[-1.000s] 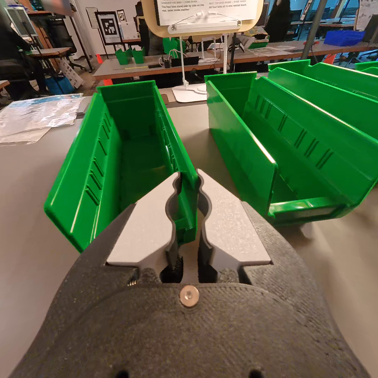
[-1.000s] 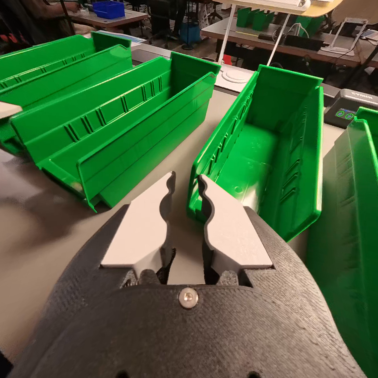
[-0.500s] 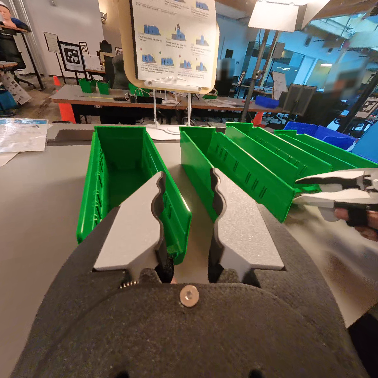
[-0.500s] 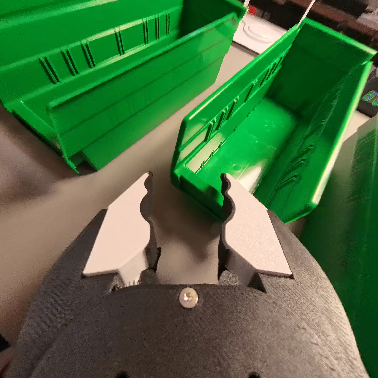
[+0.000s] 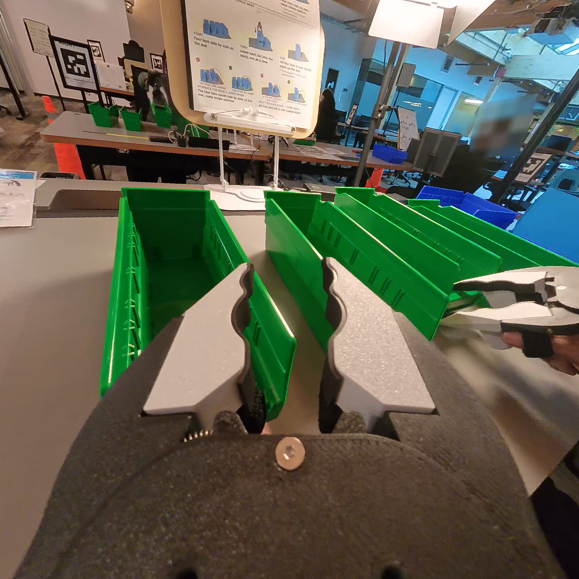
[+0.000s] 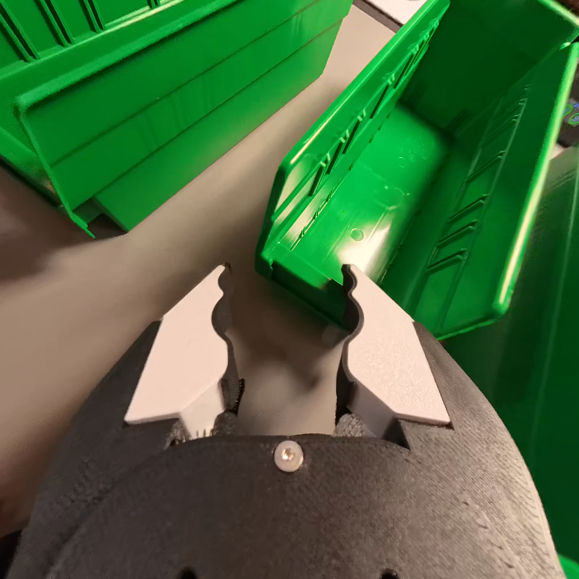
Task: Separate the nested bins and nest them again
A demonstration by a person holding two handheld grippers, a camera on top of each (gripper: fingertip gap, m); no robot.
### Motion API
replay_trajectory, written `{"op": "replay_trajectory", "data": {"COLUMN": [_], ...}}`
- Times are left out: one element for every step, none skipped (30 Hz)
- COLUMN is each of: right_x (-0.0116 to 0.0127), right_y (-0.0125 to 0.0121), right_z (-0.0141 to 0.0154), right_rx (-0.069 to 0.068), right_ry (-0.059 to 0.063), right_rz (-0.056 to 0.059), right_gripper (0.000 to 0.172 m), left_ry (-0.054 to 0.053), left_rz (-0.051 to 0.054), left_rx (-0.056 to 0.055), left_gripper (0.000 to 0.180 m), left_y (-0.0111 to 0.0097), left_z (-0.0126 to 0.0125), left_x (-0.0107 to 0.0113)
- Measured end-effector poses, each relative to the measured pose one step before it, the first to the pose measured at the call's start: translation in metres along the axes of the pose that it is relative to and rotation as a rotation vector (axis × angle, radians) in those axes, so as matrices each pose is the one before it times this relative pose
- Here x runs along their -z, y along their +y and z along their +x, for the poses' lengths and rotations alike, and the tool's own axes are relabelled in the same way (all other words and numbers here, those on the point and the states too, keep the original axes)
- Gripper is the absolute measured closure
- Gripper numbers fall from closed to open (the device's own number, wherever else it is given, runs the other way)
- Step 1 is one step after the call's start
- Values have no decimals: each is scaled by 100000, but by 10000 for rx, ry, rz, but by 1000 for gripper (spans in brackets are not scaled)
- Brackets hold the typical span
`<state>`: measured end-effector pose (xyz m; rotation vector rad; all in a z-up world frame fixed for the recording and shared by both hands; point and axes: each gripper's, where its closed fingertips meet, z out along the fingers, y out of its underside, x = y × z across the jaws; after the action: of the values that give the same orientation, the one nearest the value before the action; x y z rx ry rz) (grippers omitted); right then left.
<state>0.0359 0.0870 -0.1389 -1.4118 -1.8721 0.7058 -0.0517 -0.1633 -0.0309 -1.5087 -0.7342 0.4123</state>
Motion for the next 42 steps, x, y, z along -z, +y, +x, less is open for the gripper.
{"op": "replay_trajectory", "data": {"right_x": [589, 795, 921, 1023, 1082, 1097, 1056, 942, 815, 627, 383, 179, 71, -11, -117, -264, -399, -438, -446, -457, -463, -437, -368, -289, -259, -235, -209, -228, -197, -150, -84, 42, 241, 402, 516, 652, 758, 794, 756, 654, 529, 364], "right_y": [-240, -355, -396, -412, -399, -311, -182, 15, 226, 405, 654, 877, 917, 785, 580, 538, 587, 471, 249, 118, 103, 88, -14, -147, -147, -109, -142, -94, -70, -88, -84, -128, -242, -218, -103, -137, -273, -370, -462, -481, -488, -495], "right_z": [75, 81, 119, 275, 524, 816, 1131, 1348, 1452, 1441, 1278, 1064, 847, 666, 514, 404, 209, 6, -37, 55, -7, -76, 30, 83, 120, 223, 147, 155, 171, 65, 5, -17, 26, 79, 53, 18, 0, 7, 63, 156, 217, 254], "right_rx": [-77, -86, -110, -120, -110, -84, -60, -53, -49, -71, -133, -201, -226, -172, -87, -48, -3, 46, 49, 46, 53, 43, 47, 63, 63, 51, 29, -16, -72, -58, -49, -64, -113, -164, -153, -109, -108, -132, -147, -153, -122, -79], "right_ry": [77, 64, 59, 94, 167, 272, 368, 405, 394, 335, 220, 118, 60, 57, 67, 68, 0, -75, -58, 8, -16, -65, 10, 40, 55, 97, 25, 2, 1, -53, -67, -63, -18, 16, -8, -33, -70, -122, -155, -165, -177, -183], "right_rz": [208, 288, 305, 306, 283, 215, 138, 32, -51, -94, -165, -242, -255, -176, -79, -89, -173, -153, -47, 6, -17, -49, -10, 58, 47, 12, 28, 14, -13, -1, 14, 40, 121, 95, 19, 34, 108, 137, 126, 73, 3, -46], "right_gripper": [96, 96, 96, 96, 96, 95, 94, 92, 90, 88, 87, 86, 85, 84, 85, 86, 90, 99, 110, 121, 128, 137, 145, 153, 162, 164, 164, 165, 165, 162, 161, 160, 157, 146, 137, 128, 121, 115, 109, 101, 94, 87], "left_ry": [18, -4, -6, -9, -14, -15, -24, -35, -37, -37, -39, -23, 5, 20, 21, 20, 22, 25, 18, -3, -20, -22, -27, -29, -15, -7, -5, 1, 4, -6, -25, -30, -42, -74, -104, -123, -167, -228, -289, -296, -284, -242], "left_rz": [19, 22, 21, 25, 24, 6, -14, -22, -23, -24, -24, -19, -12, 2, 15, 18, 20, 10, 1, -2, -21, -40, -41, -20, 7, 19, 10, -6, -22, -25, -2, 33, 71, 100, 129, 150, 150, 130, 108, 76, 3, -105], "left_rx": [-11, -16, -6, 19, 47, 58, 49, 23, -10, -34, -36, -22, -1, 20, 30, 34, 37, 35, 29, 29, 35, 39, 46, 56, 64, 73, 77, 63, 38, 11, -4, -6, 1, 14, 35, 58, 79, 90, 92, 75, 65, 74], "left_gripper": [137, 137, 137, 137, 137, 137, 137, 136, 136, 135, 135, 134, 133, 133, 133, 132, 132, 132, 132, 133, 133, 133, 133, 133, 133, 133, 133, 133, 133, 133, 132, 131, 130, 129, 128, 126, 124, 122, 120, 117, 116, 114], "left_y": [38, 33, 27, 11, 22, 42, 70, 79, 82, 75, 69, 56, 26, 9, -7, -21, -8, 27, 80, 124, 186, 250, 255, 195, 144, 112, 100, 96, 86, 43, -56, -182, -301, -384, -451, -488, -489, -457, -417, -385, -323, -209], "left_z": [2, -38, -70, -106, -139, -154, -160, -143, -112, -70, -57, -10, 41, 77, 86, 98, 115, 127, 113, 75, 26, 10, -23, -40, -35, -43, -78, -83, -97, -118, -170, -198, -271, -376, -517, -627, -792, -998, -1179, -1254, -1274, -1186], "left_x": [45, 51, 46, 26, 13, 5, 5, 1, 13, 13, 27, 24, 28, 47, 65, 57, 68, 72, 68, 80, 84, 87, 101, 118, 121, 116, 96, 61, 68, 89, 159, 243, 330, 404, 466, 493, 486, 424, 329, 163, -54, -259]}}
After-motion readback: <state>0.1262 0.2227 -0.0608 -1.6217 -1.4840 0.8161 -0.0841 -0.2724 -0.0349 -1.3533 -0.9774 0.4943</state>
